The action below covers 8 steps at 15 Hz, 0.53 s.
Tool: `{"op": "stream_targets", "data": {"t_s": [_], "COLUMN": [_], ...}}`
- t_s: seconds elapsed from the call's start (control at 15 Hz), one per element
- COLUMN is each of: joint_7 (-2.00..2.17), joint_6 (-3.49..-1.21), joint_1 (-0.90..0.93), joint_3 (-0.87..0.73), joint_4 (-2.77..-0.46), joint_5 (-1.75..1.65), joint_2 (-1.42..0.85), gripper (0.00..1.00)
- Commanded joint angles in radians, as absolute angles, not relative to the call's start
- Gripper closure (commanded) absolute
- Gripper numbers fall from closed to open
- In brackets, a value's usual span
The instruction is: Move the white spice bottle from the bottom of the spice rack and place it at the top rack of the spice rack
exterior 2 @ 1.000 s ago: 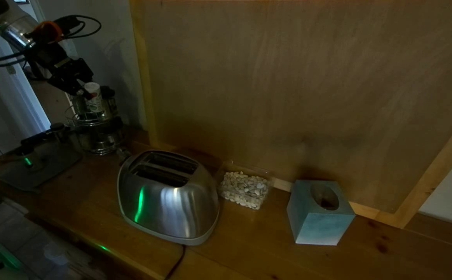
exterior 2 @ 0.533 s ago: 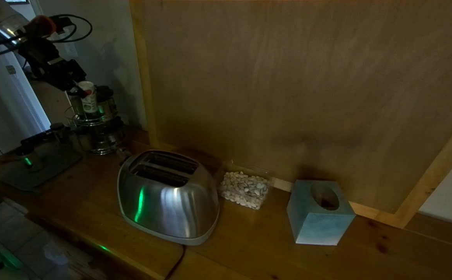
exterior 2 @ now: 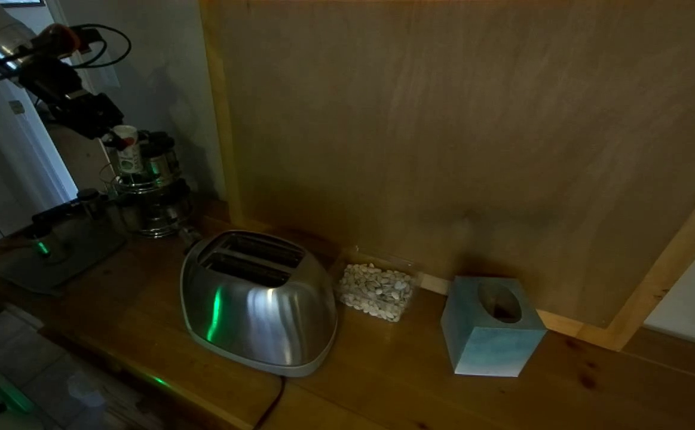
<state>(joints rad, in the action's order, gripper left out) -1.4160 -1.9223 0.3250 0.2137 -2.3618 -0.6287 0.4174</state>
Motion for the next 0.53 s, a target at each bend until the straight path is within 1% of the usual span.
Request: {"op": "stream_targets", "data": {"t_s": [0.0,0.47], "joint_7": [-1.449,-1.431], "joint_6": [-1.920,-1.926], "joint_1": [0.336,0.336], "joint_3": [0.208,0.210], "joint_4": [-2.342,-2.343], "joint_5": [-0.599,-0.569], "joint_2": [0.404,0.403], "gripper": [0.80,0.80]}}
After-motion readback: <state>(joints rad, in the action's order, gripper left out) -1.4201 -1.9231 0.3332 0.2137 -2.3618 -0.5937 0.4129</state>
